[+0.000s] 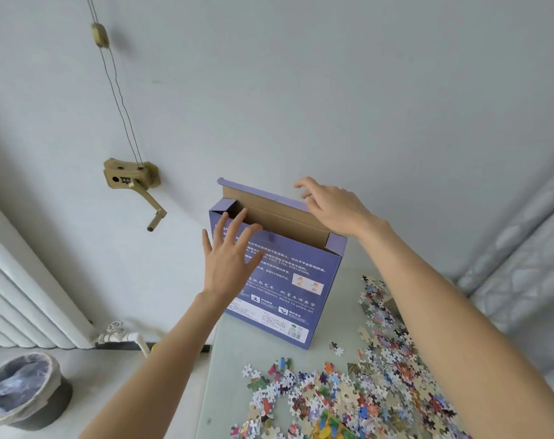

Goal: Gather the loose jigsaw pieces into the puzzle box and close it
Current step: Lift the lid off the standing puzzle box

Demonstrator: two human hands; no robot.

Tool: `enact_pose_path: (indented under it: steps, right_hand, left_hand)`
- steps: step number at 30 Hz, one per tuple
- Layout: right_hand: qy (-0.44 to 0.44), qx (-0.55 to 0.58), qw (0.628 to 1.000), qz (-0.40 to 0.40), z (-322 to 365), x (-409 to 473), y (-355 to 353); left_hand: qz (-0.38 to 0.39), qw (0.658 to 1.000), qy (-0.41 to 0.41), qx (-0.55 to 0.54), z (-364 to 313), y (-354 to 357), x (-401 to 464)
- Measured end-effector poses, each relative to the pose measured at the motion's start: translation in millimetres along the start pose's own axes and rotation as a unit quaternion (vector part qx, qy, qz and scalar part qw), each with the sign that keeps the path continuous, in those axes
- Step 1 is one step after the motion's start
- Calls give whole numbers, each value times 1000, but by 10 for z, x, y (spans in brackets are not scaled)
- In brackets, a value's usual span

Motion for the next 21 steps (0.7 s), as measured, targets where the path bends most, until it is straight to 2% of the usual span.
enact_pose_path:
  steps: [3, 5, 7, 9, 13, 17, 21]
  right_hand:
    - [2, 56, 993, -99, -162, -233, -43]
    - [-11, 101, 989, -107, -224, -489, -3]
    - [-15, 90, 992, -92, -315, -646, 125]
    - [-8, 113, 987, -115, -429, -666, 226]
    - [79, 270, 937, -209, -609, -453, 170]
    - [201, 323, 907, -181, -783, -53, 269]
    - [273, 443, 841, -151, -894, 270, 403]
  left_hand:
    - [6, 1000, 7, 10, -21, 61, 56]
    - [5, 1000, 10, 10, -40, 87, 118]
    - [2, 1000, 14, 11, -48, 125, 176]
    - [0, 1000, 16, 14, -49, 166, 206]
    - [-35, 999, 30, -8, -31, 215, 235]
    - [-100, 994, 29, -35, 13, 218, 239]
    - [-136, 990, 1, -29, 7, 214, 284]
Point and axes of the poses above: each hand's wrist, its own x-axis towards the middle knuckle, its own y-axis out of the palm, z = x × y, the point moved 4 cm from there along x, towards the middle knuckle, and after that the axes turned 5 degrees about y, right-handed, at the moved point
